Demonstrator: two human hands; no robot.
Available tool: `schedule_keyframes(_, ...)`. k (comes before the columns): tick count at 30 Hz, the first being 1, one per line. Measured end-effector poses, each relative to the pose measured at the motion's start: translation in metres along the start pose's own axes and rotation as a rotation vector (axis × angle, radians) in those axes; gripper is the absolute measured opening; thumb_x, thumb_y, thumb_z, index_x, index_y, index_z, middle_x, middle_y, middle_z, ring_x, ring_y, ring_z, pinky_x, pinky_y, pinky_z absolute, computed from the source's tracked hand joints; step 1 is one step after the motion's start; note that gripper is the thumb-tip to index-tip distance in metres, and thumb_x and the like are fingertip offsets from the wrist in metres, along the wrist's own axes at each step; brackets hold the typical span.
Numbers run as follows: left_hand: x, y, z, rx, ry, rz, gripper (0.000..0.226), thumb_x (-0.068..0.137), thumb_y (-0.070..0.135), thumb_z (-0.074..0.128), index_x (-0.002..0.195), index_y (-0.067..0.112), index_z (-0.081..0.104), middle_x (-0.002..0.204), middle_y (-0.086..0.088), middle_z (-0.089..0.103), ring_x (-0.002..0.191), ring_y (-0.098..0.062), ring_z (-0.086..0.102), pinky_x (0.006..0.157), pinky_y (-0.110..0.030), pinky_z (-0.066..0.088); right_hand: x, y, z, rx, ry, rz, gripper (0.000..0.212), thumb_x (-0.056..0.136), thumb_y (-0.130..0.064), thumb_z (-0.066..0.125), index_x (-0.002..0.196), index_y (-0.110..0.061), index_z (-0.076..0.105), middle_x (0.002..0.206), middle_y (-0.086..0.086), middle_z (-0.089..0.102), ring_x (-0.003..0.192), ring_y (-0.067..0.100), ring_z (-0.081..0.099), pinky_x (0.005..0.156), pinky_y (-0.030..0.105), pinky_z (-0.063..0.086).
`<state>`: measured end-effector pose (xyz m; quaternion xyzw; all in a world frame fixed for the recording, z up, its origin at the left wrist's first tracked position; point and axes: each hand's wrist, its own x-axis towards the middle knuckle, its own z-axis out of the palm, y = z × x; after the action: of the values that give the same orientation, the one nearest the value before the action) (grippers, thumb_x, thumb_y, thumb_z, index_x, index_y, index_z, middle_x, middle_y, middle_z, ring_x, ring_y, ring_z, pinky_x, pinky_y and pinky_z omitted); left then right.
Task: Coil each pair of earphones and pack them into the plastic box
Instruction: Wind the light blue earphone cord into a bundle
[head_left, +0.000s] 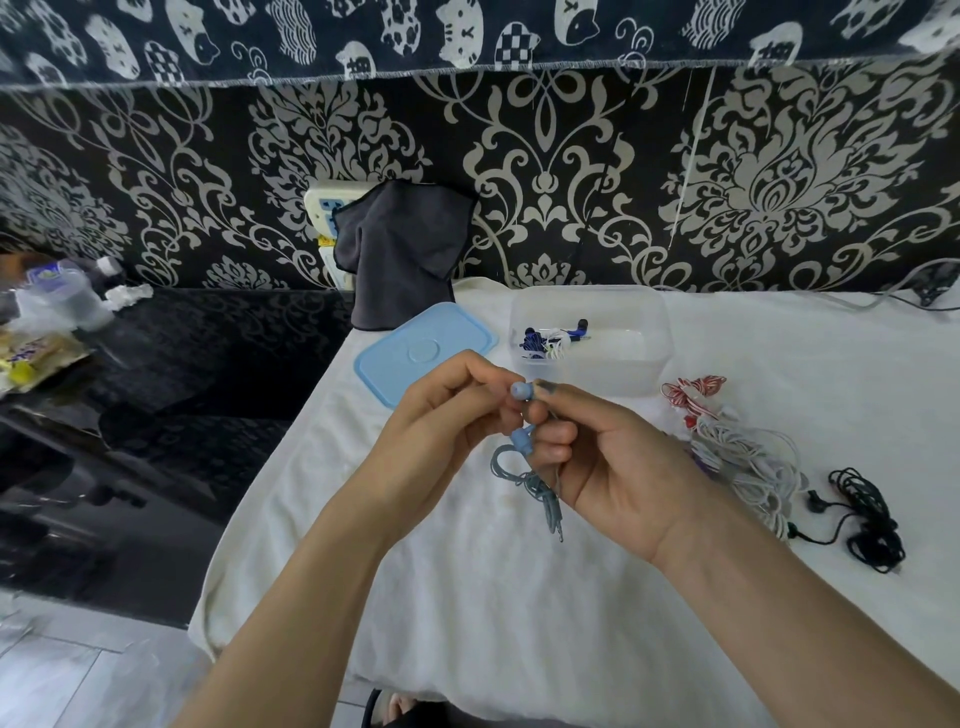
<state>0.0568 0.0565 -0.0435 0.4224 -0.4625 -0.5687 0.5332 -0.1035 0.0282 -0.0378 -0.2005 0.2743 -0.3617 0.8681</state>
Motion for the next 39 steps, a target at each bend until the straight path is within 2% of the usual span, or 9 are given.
schedule_keyframes(8,0.001,0.001,0.005,0.073,0.035,0.042,0.025,0.099,0.018,0.052,0.096,-0.005,0.060,0.094,-0.017,0.070,0.089,-0.035,0.065,0.092,-0.044,0.053,0.001,-0.004,-0.002,0.120,-0.034,0.061,0.013,0.088,-0.009,0.059,0.087,-0.001,0.069,0.067,0.000,0.054,0.045,0.002,0.042,0.045,0.014,0.035)
schedule_keyframes(13,-0.001,0.005,0.008,0.171,0.069,0.096,0.016,0.095,0.019,0.057,0.085,0.015,0.068,0.090,-0.009,0.073,0.084,-0.021,0.063,0.083,-0.032,0.052,0.000,-0.005,0.000,0.093,-0.039,0.067,0.014,0.088,-0.009,0.059,0.082,-0.004,0.070,0.067,0.000,0.053,0.046,0.003,0.041,0.046,0.015,0.036)
schedule_keyframes(17,-0.004,0.008,0.010,0.247,0.080,0.143,0.011,0.092,0.017,0.062,0.091,0.007,0.067,0.088,-0.017,0.074,0.083,-0.023,0.065,0.082,-0.032,0.053,0.001,-0.005,0.000,0.079,-0.031,0.062,0.010,0.086,-0.009,0.060,0.085,-0.006,0.069,0.066,0.001,0.054,0.046,0.003,0.041,0.046,0.016,0.035)
schedule_keyframes(21,-0.006,0.010,0.013,0.260,0.095,0.164,0.005,0.091,0.011,0.066,0.087,0.009,0.065,0.082,-0.009,0.076,0.078,-0.016,0.068,0.076,-0.024,0.053,0.001,-0.002,0.000,0.031,-0.036,0.018,0.010,0.084,-0.008,0.060,0.083,-0.006,0.069,0.067,0.001,0.054,0.046,0.004,0.041,0.046,0.016,0.035)
schedule_keyframes(25,-0.006,0.008,0.012,0.265,0.114,0.172,0.007,0.095,0.004,0.066,0.088,0.006,0.064,0.083,-0.014,0.076,0.079,-0.024,0.072,0.079,-0.035,0.059,0.003,0.002,0.000,-0.014,-0.029,-0.045,0.012,0.083,-0.010,0.060,0.091,-0.003,0.066,0.067,0.000,0.053,0.047,0.003,0.042,0.047,0.016,0.036)
schedule_keyframes(28,-0.007,0.009,0.014,0.272,0.115,0.174,0.009,0.094,0.001,0.066,0.087,0.006,0.064,0.081,-0.011,0.077,0.076,-0.021,0.073,0.075,-0.030,0.058,0.002,0.003,0.001,0.002,-0.013,-0.061,0.008,0.083,-0.010,0.059,0.085,-0.004,0.064,0.061,0.000,0.053,0.043,0.004,0.040,0.044,0.017,0.036)
schedule_keyframes(33,-0.006,0.007,0.011,0.375,0.141,0.215,0.016,0.090,0.010,0.071,0.082,0.022,0.067,0.083,-0.010,0.077,0.079,-0.026,0.073,0.081,-0.041,0.059,0.001,0.005,0.002,0.021,-0.029,-0.063,0.008,0.085,-0.011,0.058,0.082,-0.005,0.062,0.059,0.000,0.052,0.041,0.004,0.039,0.042,0.016,0.034)
schedule_keyframes(36,-0.005,0.006,0.011,0.429,0.156,0.242,0.021,0.089,0.011,0.071,0.079,0.029,0.067,0.084,-0.006,0.076,0.079,-0.022,0.071,0.079,-0.037,0.058,0.000,0.006,0.002,0.036,-0.026,-0.069,0.013,0.085,-0.010,0.058,0.076,-0.005,0.066,0.059,0.001,0.052,0.041,0.004,0.039,0.043,0.017,0.034)
schedule_keyframes(39,-0.005,0.007,0.012,0.398,0.143,0.231,0.017,0.090,0.009,0.069,0.079,0.022,0.066,0.082,-0.005,0.074,0.077,-0.019,0.067,0.077,-0.033,0.055,0.000,0.006,0.003,0.043,-0.032,-0.067,0.014,0.085,-0.011,0.058,0.073,-0.006,0.065,0.059,0.001,0.052,0.042,0.004,0.038,0.043,0.017,0.034)
